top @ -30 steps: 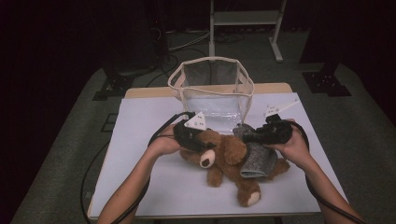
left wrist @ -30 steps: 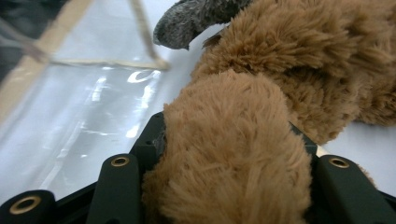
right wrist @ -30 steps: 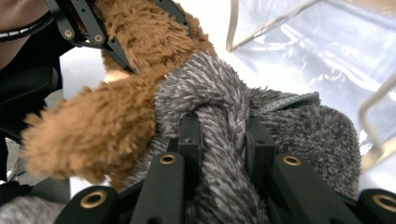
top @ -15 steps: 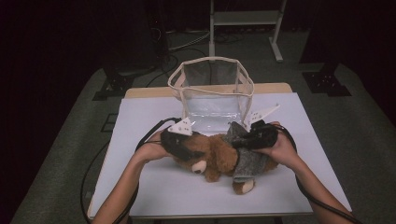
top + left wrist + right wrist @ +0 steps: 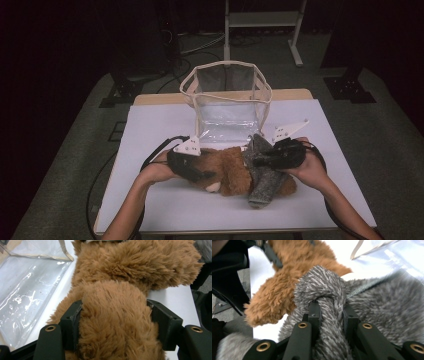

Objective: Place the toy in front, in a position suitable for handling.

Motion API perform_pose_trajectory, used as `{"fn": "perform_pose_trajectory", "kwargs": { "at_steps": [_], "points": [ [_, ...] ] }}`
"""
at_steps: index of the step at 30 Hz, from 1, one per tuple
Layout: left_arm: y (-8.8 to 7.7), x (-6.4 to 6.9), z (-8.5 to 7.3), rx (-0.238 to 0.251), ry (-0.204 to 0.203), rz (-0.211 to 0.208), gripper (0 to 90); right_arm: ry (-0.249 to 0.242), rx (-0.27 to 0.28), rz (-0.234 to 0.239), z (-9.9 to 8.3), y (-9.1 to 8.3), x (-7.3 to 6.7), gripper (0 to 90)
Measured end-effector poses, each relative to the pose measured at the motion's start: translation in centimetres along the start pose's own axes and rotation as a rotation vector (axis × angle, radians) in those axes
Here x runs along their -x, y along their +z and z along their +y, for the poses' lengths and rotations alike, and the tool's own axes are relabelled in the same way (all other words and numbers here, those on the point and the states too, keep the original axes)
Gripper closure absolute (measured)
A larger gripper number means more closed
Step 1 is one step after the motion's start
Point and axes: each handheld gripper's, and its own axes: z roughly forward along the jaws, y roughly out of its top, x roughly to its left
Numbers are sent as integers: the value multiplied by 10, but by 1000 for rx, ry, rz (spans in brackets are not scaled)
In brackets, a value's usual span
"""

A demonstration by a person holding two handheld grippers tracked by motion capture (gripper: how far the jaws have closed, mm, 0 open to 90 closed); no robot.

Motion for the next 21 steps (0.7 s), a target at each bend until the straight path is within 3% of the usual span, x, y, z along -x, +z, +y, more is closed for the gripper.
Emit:
{"fn": "perform_pose_trajectory", "kwargs": {
  "at_steps": [4,8,9,11,13,16,18,21],
  "points": [
    [-1,13,-3,1,31,2,341,-13,33,-23,18,-15,-1,735],
    [-3,22,-5,2,52,6,338,-21,32,-25,29,-9,-3,733],
    [-6,27,-8,1,58,1,333,-23,6,-14,29,3,-4,732],
    [-10,28,-10,6,53,-9,324,-29,-50,-1,23,17,-6,730],
    [-16,27,-9,32,37,-23,287,-24,-58,4,15,23,-10,732],
    [-21,24,-6,50,35,-24,236,-27,-47,4,8,22,-13,733],
    [-20,19,-3,31,25,1,219,-27,-37,5,-1,18,-17,733],
    [-12,16,-5,6,18,7,262,-29,-41,-2,-7,10,-19,732]
  ]
}}
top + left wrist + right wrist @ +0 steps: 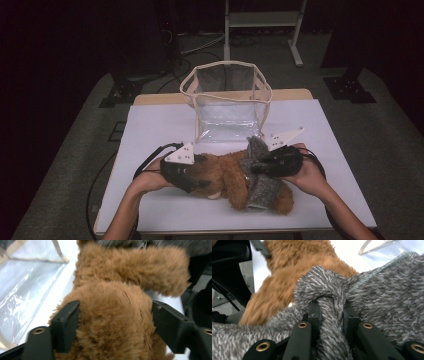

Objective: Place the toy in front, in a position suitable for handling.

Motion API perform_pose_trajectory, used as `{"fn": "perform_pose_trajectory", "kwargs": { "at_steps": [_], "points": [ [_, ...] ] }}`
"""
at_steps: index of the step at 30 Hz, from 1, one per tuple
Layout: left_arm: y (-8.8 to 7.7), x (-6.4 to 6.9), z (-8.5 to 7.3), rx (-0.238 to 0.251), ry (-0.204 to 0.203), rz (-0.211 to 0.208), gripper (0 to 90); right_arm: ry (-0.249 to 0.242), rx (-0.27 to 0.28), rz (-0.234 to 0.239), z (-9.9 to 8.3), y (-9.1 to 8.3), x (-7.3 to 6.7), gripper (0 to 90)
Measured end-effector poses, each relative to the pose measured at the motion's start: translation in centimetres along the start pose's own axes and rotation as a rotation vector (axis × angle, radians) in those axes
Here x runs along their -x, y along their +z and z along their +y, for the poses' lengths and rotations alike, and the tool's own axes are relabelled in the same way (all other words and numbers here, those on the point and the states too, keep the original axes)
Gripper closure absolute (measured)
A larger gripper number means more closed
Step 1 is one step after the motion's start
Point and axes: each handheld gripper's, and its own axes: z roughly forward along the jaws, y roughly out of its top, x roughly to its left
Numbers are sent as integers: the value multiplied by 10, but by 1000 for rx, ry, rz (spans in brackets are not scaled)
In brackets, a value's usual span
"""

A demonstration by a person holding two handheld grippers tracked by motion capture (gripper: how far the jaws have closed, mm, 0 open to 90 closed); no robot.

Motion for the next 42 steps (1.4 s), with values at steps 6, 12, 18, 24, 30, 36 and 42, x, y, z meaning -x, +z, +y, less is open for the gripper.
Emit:
{"fn": "perform_pose_trajectory", "kwargs": {
  "at_steps": [6,12,18,24,30,36,42],
  "points": [
    [6,2,-4,6,1,-12,353,32,-18,-30,-16,-19,4,731],
    [6,2,-3,6,18,-16,352,116,41,-20,-53,-31,-1,729],
    [9,4,-1,9,34,-18,353,176,59,-36,-75,-50,3,726],
    [14,5,4,-4,58,-16,369,131,112,-52,-47,-67,8,726],
    [15,6,5,-5,67,-16,370,33,100,-20,10,-48,16,726],
    [14,8,5,-8,80,-12,369,-39,18,40,58,7,15,725],
    [12,7,4,7,78,-4,356,-27,-73,44,44,31,20,726]
  ]
}}
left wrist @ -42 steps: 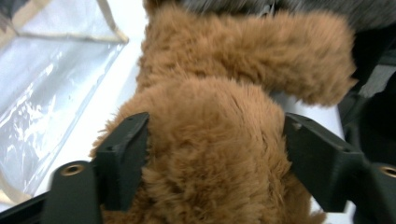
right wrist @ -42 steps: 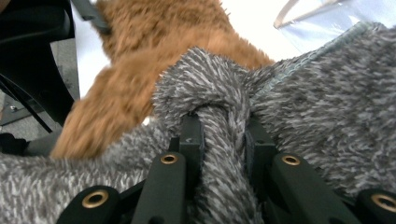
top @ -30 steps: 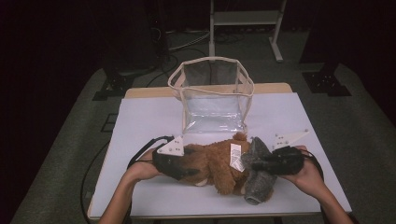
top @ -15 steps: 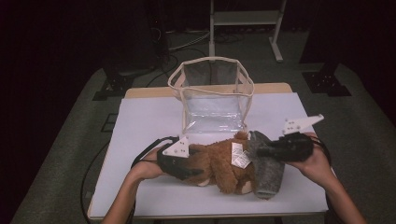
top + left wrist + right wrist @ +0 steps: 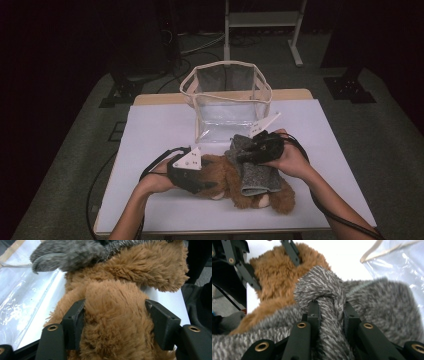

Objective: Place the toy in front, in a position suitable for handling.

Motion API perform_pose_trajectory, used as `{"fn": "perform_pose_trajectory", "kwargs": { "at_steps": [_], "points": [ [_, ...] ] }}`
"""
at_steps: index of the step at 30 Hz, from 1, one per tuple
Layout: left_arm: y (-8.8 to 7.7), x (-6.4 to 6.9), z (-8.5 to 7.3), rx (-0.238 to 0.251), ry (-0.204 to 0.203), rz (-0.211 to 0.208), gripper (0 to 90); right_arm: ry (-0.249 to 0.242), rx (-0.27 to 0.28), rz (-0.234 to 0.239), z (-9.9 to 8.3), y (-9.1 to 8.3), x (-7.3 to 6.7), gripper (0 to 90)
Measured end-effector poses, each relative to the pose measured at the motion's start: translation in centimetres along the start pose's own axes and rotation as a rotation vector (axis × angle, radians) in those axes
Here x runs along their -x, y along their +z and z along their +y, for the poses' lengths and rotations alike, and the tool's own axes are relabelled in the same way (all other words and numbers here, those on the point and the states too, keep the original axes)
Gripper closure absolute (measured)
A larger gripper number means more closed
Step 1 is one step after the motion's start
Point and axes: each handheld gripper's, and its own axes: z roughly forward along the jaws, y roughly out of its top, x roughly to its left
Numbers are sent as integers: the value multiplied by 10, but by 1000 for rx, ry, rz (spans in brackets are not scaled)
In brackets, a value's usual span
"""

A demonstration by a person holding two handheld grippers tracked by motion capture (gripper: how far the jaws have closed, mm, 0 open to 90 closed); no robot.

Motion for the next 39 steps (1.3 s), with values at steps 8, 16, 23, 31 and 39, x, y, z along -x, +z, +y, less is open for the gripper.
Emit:
{"fn": "perform_pose_trajectory", "kwargs": {
  "at_steps": [8,16,23,31,39],
  "points": [
    [-13,-3,8,31,-20,33,247,41,59,-17,-30,-15,-3,731],
    [-14,-13,0,24,-85,32,256,92,113,-31,-56,-31,-5,732],
    [2,-19,-12,6,-100,12,359,92,99,-39,-52,-45,-10,728],
    [8,-16,-6,29,-72,15,370,-20,52,2,14,-29,-13,723],
    [5,-15,-8,32,-61,27,358,-6,-44,14,11,9,1,724]
  ]
}}
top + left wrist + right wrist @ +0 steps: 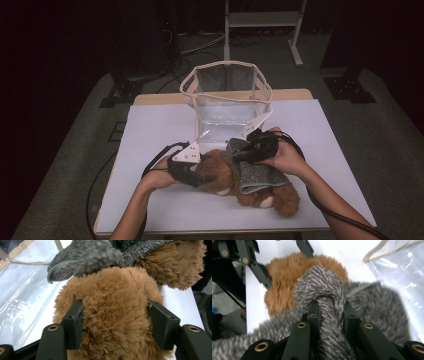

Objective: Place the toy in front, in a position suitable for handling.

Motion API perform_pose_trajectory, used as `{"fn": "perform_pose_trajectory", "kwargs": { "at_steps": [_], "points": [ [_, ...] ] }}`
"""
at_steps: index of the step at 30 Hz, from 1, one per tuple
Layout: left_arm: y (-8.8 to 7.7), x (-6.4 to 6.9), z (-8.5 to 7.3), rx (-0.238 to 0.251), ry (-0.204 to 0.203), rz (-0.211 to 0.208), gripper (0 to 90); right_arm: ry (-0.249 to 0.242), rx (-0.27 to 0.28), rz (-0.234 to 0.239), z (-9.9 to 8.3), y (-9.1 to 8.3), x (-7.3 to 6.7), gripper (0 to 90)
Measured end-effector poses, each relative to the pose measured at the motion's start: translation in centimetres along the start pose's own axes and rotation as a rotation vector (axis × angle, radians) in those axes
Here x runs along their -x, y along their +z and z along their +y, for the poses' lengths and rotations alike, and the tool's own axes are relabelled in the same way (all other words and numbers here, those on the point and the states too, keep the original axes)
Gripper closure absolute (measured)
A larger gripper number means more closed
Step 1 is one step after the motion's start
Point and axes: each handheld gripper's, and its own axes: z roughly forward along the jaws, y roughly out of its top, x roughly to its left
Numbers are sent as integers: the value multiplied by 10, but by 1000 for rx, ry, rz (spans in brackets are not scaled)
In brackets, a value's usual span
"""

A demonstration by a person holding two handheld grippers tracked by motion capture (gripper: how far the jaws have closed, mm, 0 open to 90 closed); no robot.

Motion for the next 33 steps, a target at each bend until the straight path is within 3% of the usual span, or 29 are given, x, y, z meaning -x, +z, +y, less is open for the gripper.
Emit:
{"fn": "perform_pose_trajectory", "kwargs": {
  "at_steps": [4,8,16,20,22,29,30,31,32,33],
  "points": [
    [-6,-1,3,6,-2,15,295,48,33,12,-15,-6,2,726],
    [-13,-2,4,7,-23,13,262,57,56,9,-27,-12,0,727],
    [-12,-9,3,-7,-47,16,257,84,104,-3,-47,-23,-8,731],
    [-8,-9,0,-14,-59,-5,297,78,104,-16,-48,-24,-12,731],
    [-5,-8,-3,-18,-53,-11,303,70,92,-16,-46,-25,-15,731],
    [-4,-6,-2,7,-34,-9,338,6,76,-17,-3,-43,-24,723],
    [-4,-6,-2,7,-34,-9,338,6,76,-17,-3,-43,-24,723],
    [-3,-5,-1,3,-22,-8,338,-22,72,-11,11,-40,-25,723],
    [-3,-5,-1,3,-22,-8,338,-22,72,-11,11,-40,-25,723],
    [-3,-4,-1,6,-22,-8,338,-40,59,2,23,-31,-25,723]
  ]
}}
